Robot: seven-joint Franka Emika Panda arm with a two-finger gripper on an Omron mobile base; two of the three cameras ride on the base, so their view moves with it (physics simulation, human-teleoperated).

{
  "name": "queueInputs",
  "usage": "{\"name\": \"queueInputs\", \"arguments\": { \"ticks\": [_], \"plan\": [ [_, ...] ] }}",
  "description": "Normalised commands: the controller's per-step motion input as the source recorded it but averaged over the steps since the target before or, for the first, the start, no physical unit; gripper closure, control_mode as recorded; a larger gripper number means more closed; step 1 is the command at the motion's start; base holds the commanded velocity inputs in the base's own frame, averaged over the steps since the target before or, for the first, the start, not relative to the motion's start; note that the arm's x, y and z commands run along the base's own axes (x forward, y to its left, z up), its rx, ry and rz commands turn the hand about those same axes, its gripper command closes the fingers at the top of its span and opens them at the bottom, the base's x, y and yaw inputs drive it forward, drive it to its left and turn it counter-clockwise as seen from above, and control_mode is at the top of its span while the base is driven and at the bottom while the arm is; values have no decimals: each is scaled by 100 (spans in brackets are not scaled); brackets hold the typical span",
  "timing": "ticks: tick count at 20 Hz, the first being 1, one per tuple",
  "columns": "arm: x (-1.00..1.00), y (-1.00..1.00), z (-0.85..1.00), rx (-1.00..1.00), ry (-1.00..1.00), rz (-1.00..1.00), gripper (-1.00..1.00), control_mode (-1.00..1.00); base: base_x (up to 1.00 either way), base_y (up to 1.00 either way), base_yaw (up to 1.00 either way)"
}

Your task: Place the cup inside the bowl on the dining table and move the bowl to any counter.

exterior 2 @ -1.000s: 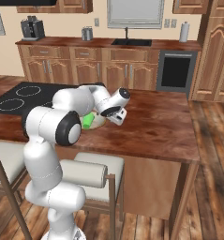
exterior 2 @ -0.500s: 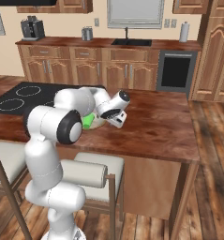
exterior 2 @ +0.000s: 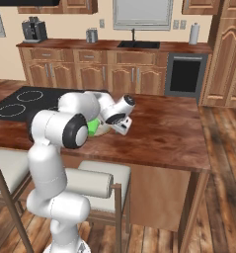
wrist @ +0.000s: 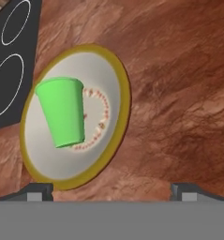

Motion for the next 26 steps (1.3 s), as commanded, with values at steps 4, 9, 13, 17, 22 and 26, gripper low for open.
{"name": "queueInputs", "arguments": {
  "ticks": [4,9,13,17,22,26],
  "plan": [
    [13,11,0,0,5,0,-100,-100,0,0,0],
    [2,3,0,0,1,0,-100,-100,0,0,0],
    [4,1,-3,0,0,0,-100,-100,0,0,0],
    [5,7,-8,0,0,0,-100,-100,0,0,0],
    [6,10,-13,0,0,0,-100,-100,0,0,0],
    [8,13,-11,0,0,0,-100,-100,0,0,0]
  ]
}}
